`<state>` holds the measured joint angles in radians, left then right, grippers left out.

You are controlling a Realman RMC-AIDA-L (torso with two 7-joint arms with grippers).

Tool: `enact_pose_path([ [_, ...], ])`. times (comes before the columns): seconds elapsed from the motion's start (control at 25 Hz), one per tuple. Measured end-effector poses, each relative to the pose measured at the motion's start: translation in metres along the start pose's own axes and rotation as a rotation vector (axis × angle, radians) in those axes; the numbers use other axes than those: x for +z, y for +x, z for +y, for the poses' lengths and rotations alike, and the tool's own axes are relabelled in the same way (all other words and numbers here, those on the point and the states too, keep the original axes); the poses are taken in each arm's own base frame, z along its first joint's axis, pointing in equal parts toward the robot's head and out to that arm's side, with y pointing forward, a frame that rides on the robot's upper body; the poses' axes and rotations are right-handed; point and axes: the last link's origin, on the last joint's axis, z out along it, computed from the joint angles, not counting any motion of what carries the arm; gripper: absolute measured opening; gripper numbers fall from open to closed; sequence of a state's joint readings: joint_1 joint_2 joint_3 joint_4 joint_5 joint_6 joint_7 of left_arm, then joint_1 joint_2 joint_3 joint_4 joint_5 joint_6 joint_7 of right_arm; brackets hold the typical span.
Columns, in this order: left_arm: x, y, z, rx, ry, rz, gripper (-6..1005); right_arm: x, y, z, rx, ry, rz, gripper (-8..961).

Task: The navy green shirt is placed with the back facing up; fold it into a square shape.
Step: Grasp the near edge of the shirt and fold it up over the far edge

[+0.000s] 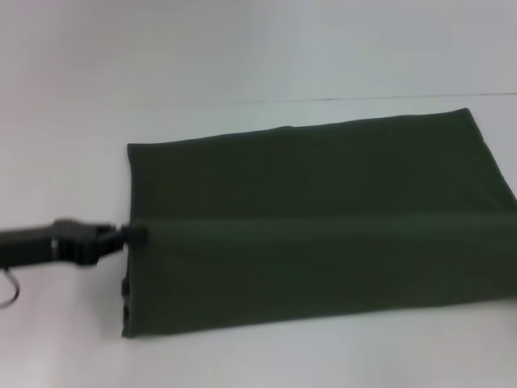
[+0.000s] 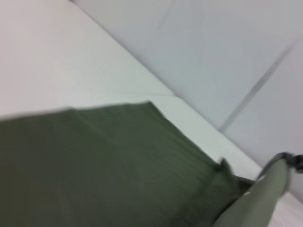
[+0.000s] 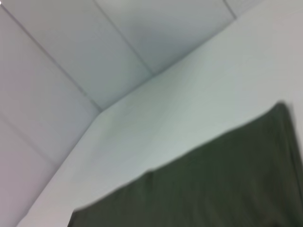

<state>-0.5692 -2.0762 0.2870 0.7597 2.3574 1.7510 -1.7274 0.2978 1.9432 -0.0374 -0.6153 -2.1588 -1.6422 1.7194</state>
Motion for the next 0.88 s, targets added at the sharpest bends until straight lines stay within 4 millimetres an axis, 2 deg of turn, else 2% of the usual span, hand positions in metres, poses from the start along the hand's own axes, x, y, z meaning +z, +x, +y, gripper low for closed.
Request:
enact_pose_path([
  [0.04,0.004,0.007,-0.004,0.009,0.02,0.0,18,0.01,-0.008,0.0,-0.009,0.004,-0.009,20],
  [0.12,0.022,0.034,-0.018,0.057,0.093,-0.006,18,0.031,-0.023,-0.001,-0.024,0.018,-0.025,20],
  [0.28,0.036,0.052,-0.027,0.095,0.158,-0.012,17,0.077,-0.048,-0.001,-0.07,0.061,-0.041,20],
  [0.36,0.049,0.07,-0.039,0.137,0.257,-0.009,17,0.099,-0.058,0.002,-0.104,0.085,-0.048,20],
  [0.64,0.066,0.096,-0.056,0.219,0.43,0.002,17,0.163,-0.079,0.01,-0.187,0.198,-0.063,20],
  [0.88,0.081,0.109,-0.067,0.272,0.572,0.022,17,0.194,-0.084,0.017,-0.234,0.269,-0.09,20],
])
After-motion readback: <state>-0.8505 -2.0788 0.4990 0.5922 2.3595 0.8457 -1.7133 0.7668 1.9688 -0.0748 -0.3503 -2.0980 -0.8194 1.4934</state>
